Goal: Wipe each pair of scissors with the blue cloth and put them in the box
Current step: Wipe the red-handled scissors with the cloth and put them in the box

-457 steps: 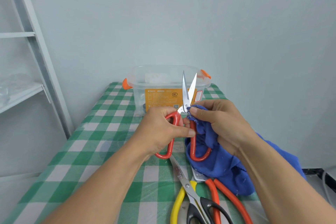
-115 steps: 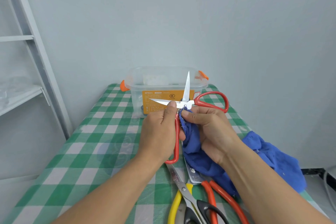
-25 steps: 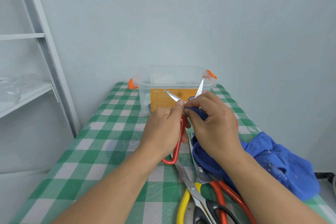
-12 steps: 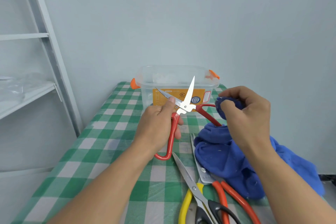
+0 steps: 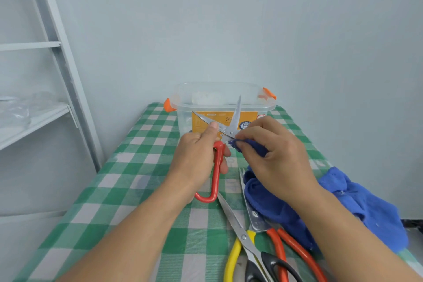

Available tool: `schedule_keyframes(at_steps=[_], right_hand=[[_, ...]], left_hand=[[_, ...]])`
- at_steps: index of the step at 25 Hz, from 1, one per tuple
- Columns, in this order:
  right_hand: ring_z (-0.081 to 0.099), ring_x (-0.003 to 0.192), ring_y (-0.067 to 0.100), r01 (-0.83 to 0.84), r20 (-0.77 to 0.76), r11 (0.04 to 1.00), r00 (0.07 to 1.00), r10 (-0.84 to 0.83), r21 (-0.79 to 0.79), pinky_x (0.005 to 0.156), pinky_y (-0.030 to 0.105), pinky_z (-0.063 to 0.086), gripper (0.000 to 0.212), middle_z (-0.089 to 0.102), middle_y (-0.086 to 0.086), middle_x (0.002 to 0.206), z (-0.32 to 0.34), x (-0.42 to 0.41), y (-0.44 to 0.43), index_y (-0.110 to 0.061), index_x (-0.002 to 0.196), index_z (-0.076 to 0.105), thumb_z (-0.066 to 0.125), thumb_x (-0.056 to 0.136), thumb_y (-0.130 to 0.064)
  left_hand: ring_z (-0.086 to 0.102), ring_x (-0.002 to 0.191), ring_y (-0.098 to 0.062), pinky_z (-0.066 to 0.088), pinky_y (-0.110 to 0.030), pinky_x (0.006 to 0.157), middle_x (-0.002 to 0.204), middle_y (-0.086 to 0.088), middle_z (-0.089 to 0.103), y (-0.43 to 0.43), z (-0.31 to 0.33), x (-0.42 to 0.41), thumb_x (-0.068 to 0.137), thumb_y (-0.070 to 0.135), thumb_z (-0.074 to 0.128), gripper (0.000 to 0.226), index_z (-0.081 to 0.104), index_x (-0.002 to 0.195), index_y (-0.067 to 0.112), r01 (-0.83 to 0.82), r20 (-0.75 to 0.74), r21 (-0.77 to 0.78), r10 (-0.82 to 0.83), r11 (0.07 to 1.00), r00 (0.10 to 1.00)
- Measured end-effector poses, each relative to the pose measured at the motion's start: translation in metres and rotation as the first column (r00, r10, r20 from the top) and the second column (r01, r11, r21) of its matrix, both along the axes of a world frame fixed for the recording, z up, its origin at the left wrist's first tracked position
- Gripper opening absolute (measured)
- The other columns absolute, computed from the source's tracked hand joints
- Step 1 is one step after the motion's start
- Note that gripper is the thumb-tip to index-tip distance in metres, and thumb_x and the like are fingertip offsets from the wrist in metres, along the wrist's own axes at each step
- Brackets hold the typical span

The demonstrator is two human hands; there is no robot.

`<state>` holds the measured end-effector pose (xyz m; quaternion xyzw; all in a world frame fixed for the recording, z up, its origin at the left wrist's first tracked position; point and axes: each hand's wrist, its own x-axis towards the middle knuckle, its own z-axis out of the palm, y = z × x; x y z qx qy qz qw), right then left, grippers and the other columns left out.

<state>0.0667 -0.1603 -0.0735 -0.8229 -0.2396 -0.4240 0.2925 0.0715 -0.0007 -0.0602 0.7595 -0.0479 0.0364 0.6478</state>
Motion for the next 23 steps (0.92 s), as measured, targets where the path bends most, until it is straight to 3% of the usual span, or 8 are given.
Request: schedule_keyframes(at_steps=[7, 13, 16, 18, 23], right_hand=[[0.058, 0.066, 0.023, 0.237, 0.077, 0.967, 0.97, -0.23, -0.097, 0.045, 0.037, 0.048, 0.013, 0.063, -0.003, 0.082, 0.0, 0.004, 0.002, -0.016, 0.083, 0.071, 0.062, 0.078, -0.007], [0.058, 0.076, 0.01, 0.207, -0.159, 0.957, 0.971, -0.177, 0.202, 0.065, 0.034, 0.048, 0.017, 0.065, -0.013, 0.083, 0.007, -0.01, -0.006, -0.022, 0.084, 0.064, 0.067, 0.078, -0.006], [0.057, 0.076, 0.018, 0.432, -0.29, 0.865, 0.888, -0.358, 0.254, 0.067, 0.033, 0.04, 0.012, 0.063, -0.009, 0.084, 0.015, -0.008, -0.019, -0.025, 0.084, 0.06, 0.065, 0.081, -0.013], [0.054, 0.078, 0.02, 0.566, -0.357, 0.795, 0.805, -0.474, 0.22, 0.069, 0.033, 0.038, 0.008, 0.065, -0.006, 0.093, 0.019, -0.004, -0.031, -0.024, 0.089, 0.062, 0.061, 0.086, -0.017], [0.055, 0.08, 0.027, 0.644, -0.448, 0.762, 0.701, -0.556, 0.063, 0.071, 0.035, 0.042, 0.009, 0.068, 0.0, 0.097, 0.019, 0.003, -0.048, -0.023, 0.1, 0.068, 0.062, 0.094, -0.026]], left_hand=[[0.036, 0.027, -0.007, 0.025, -0.013, 0.032, 0.056, -0.019, 0.06, -0.002, 0.005, -0.006, 0.106, 0.045, 0.038, 0.063, 0.069, 0.072, 0.002, 0.033, -0.052, -0.039, -0.035, 0.999, 0.998], [0.039, 0.028, -0.005, 0.03, -0.015, 0.036, 0.057, -0.018, 0.062, 0.006, 0.003, 0.0, 0.106, 0.046, 0.036, 0.066, 0.07, 0.08, -0.004, 0.003, -0.027, 0.001, -0.003, 1.0, 1.0], [0.045, 0.034, -0.007, 0.035, -0.023, 0.048, 0.054, -0.014, 0.064, 0.011, 0.001, 0.005, 0.105, 0.049, 0.036, 0.067, 0.072, 0.078, -0.001, -0.017, 0.009, 0.05, 0.017, 0.999, 1.0], [0.048, 0.038, -0.009, 0.036, -0.022, 0.048, 0.053, -0.013, 0.065, 0.015, 0.001, 0.008, 0.105, 0.05, 0.037, 0.066, 0.073, 0.076, 0.002, -0.029, 0.035, 0.068, 0.027, 0.997, 0.999], [0.045, 0.035, -0.008, 0.033, -0.014, 0.04, 0.051, -0.016, 0.061, 0.024, 0.006, 0.009, 0.105, 0.047, 0.038, 0.067, 0.071, 0.074, -0.002, 0.016, 0.079, 0.055, -0.02, 0.998, 0.997]])
